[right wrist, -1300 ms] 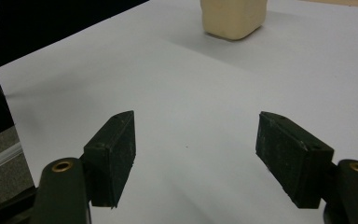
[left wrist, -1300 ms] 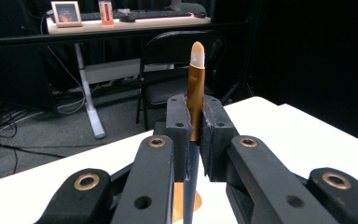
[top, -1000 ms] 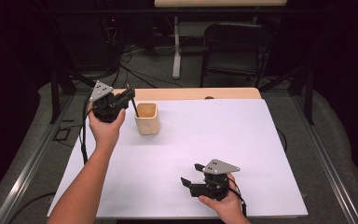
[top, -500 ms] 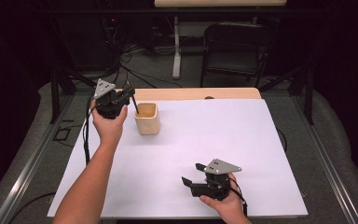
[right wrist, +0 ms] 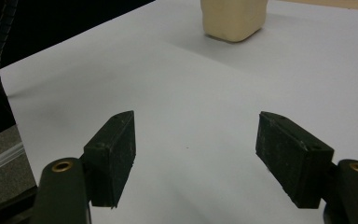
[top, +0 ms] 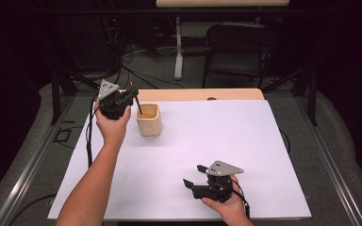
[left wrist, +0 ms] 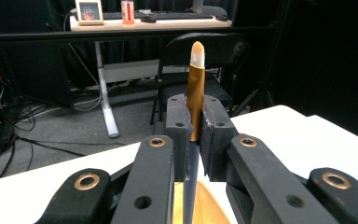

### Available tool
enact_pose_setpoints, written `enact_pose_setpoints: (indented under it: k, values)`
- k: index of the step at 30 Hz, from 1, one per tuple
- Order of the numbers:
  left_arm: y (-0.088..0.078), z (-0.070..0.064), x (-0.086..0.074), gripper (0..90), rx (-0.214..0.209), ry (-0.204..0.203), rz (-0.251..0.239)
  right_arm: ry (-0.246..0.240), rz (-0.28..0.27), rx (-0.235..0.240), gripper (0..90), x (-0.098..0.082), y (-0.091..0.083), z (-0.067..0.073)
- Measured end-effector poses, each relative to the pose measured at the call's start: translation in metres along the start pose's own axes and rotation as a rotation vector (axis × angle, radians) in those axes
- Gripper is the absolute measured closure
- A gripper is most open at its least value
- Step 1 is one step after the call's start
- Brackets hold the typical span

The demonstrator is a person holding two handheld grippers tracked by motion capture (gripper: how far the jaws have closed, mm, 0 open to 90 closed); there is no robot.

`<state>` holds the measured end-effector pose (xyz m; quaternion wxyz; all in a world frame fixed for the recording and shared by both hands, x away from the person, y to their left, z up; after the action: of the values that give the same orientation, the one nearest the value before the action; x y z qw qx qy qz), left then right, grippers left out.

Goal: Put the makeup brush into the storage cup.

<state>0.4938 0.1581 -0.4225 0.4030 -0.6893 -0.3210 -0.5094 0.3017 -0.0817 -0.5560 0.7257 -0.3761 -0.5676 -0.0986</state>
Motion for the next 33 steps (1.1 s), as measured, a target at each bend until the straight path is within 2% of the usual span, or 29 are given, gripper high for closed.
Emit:
enact_pose_setpoints:
  k: [8,33]
  values:
    - [0.003,0.0,-0.001,83.4,0.008,0.001,-0.003,-0.001,0.001,0.001,28.4,0.0,0.0,0.0]
    - [0.013,0.0,-0.011,83.4,0.013,0.02,0.031,-0.002,0.002,0.002,28.3,0.0,0.0,0.0]
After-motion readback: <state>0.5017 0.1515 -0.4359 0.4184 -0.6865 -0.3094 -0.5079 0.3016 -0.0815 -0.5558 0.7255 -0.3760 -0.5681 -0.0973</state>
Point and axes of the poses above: each handheld gripper's, and its own axes: y roughly forward along the jaws, x roughly out of its top, z roughly to its left, the point moved 7 cm from there along y, roughly forward along the jaws, and after that the axes turned 6 degrees about -y, right-handed, at the moved point
